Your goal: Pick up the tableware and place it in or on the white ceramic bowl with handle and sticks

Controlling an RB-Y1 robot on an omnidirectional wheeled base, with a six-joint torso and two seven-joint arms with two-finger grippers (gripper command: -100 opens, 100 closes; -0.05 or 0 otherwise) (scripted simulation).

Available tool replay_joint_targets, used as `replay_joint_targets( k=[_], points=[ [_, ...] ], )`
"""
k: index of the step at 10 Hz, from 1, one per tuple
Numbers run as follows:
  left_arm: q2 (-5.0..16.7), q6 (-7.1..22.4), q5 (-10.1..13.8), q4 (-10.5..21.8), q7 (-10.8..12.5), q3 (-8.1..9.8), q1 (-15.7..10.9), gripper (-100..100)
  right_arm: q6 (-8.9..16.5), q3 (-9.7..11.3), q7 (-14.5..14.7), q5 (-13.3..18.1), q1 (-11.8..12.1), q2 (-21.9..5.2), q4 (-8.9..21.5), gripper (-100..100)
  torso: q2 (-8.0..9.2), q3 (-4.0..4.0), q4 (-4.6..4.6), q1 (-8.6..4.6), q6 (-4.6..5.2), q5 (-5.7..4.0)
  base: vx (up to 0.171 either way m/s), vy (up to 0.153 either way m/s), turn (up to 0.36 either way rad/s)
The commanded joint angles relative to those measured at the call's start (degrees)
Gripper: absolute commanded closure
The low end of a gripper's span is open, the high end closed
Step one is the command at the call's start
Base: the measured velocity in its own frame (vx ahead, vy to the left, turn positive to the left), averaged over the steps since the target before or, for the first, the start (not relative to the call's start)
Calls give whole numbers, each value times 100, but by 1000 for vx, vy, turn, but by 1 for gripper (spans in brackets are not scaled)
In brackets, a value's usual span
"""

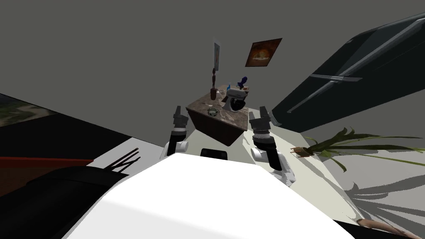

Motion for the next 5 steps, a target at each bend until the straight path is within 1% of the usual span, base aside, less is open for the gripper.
replay_joint_targets(
  k=[1,2,3,4,5],
  points=[
    [0,0,0,0,0,0,0,0,80,24,11,-72,-103,-286,-13,-100,0,0,0,0,0,0,10,-4,133],
    [0,0,0,0,0,0,-1,0,80,24,11,-72,-103,-341,-13,-100,0,0,0,1,-2,0,9,-4,87],
    [0,0,0,0,0,0,0,0,147,59,27,-127,-194,-562,-12,-100,1,1,0,1,0,0,11,-1,157],
    [0,0,0,0,0,0,-1,0,147,59,27,-127,-194,-609,-12,-100,0,0,0,2,-3,1,11,-3,88],
    [0,0,0,0,0,0,0,0,218,104,47,-179,-282,-842,-6,-100,0,0,0,2,0,0,14,-1,145]
  ],
)
